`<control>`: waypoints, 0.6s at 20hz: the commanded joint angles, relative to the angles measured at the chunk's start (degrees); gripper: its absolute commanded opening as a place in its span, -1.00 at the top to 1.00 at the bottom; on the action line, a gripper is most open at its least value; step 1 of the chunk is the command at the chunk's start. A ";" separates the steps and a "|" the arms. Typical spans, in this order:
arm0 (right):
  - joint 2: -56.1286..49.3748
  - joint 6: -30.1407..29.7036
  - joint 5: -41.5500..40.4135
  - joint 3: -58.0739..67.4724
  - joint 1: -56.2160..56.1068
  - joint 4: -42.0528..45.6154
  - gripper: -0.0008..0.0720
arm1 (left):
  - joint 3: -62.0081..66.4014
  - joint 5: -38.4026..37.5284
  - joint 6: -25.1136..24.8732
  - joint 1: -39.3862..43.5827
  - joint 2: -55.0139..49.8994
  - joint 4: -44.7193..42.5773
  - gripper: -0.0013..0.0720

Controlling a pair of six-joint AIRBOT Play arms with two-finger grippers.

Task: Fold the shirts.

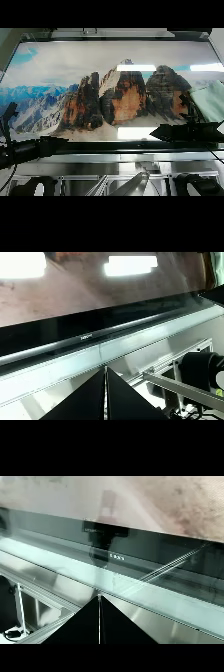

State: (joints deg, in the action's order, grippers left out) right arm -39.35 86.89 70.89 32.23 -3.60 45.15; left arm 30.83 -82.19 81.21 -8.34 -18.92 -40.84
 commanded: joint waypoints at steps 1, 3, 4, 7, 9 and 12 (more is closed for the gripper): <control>0.04 -0.09 0.02 0.00 -0.07 0.00 0.94 | -0.02 1.11 -0.13 0.00 0.07 -0.66 0.94; 0.04 -0.09 0.00 0.00 -0.07 0.00 0.94 | 0.70 3.56 -0.11 -0.15 0.07 -5.25 0.96; 0.04 -0.07 0.00 0.00 -0.07 0.00 0.94 | 2.47 5.35 0.00 -0.33 0.04 -11.10 0.95; 0.04 -0.09 0.00 0.00 -0.07 0.00 0.94 | 11.67 7.26 1.81 -4.24 -3.04 -30.23 -0.63; 0.04 -0.09 0.02 0.00 -0.07 0.00 0.94 | 18.23 5.99 5.53 -9.38 -7.48 -44.00 -1.00; 0.04 -0.07 0.00 0.00 -0.07 0.00 0.94 | 20.98 3.19 13.22 -18.53 -14.99 -58.73 -1.00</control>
State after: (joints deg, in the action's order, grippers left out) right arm -39.33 86.80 70.87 32.23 -3.60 45.17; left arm 47.97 -77.43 88.14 -19.81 -28.14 -81.80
